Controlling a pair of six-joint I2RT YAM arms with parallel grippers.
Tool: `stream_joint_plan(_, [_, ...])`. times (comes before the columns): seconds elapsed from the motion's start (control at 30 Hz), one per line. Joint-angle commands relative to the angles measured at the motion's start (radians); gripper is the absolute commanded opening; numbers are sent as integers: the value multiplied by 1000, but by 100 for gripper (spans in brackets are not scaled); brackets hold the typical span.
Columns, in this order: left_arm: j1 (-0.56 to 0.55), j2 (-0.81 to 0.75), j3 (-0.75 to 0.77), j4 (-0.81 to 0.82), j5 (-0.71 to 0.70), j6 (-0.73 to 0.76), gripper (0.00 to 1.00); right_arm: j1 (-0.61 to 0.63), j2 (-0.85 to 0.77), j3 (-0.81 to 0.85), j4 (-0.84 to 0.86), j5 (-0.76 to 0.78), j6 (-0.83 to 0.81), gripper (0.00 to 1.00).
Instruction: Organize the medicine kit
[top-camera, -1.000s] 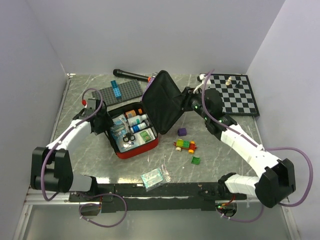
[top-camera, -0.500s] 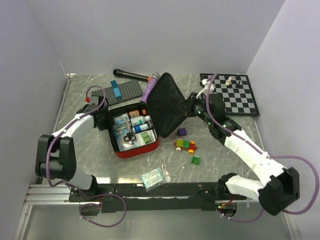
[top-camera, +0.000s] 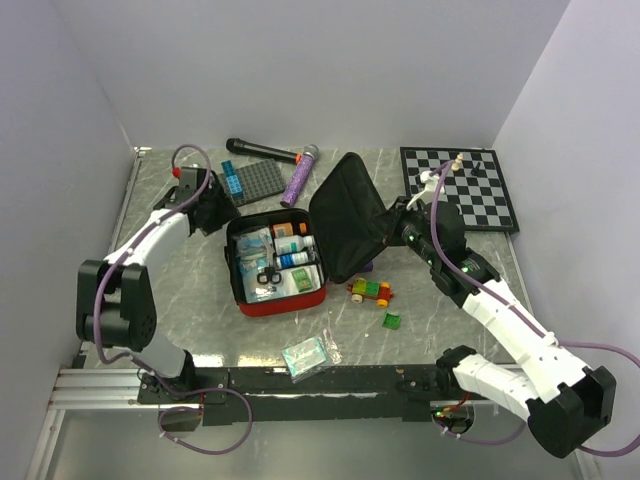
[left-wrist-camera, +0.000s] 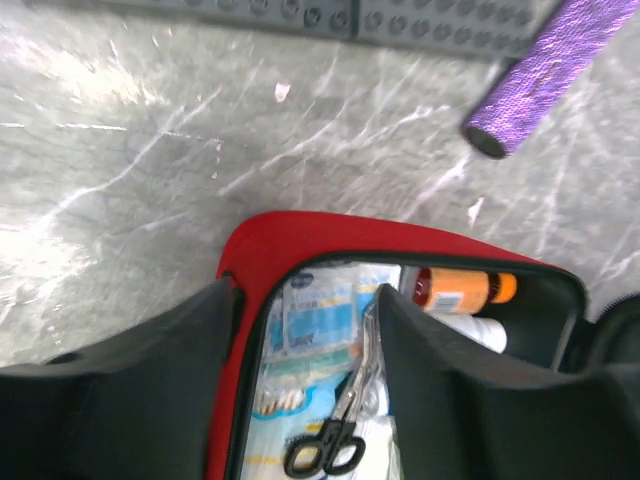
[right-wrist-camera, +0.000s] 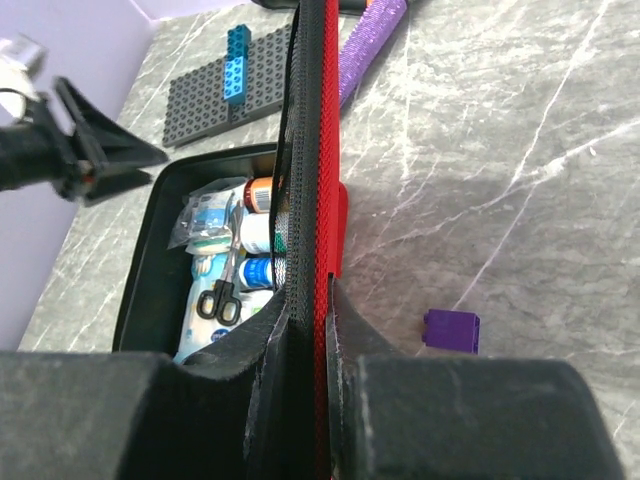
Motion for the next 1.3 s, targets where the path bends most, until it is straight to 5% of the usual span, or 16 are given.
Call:
stream_joint_plan(0.0, [-16,-218,7,-32,-50,4,71,-1,-41,-10,-30,0,-10,0])
stream_joint_plan(0.07, [-102,-343,-56,-16,-79,43,75,-3,-53,-26,-26,2,-8,0])
stream_joint_plan(0.27, [-646,-464,-168,-125,-254,-9,79,-1,-61,-46,-26,-20,-7,5])
stream_joint_plan(0.47, [-929,-455,-268,-141,-272,-141,96,0,-71,-47,-35,-43,-7,34])
stream_joint_plan(0.73, [-1104,-293,-232,-204,-291,-115,96,-1,-73,-30,-52,-81,-5,45])
stream_joint_plan(0.9, [-1113,-262,-303,-101,-217,-66,99,0,-78,-33,-58,-81,-2,47])
stream_joint_plan(1.07, [-1113,-196,-317,0,-166,-6,86,0,-75,-26,-64,-87,-4,47])
stream_joint_plan(1.27, [-1116,-115,-269,5,-123,77,85,0,-67,-23,-67,-95,-2,48])
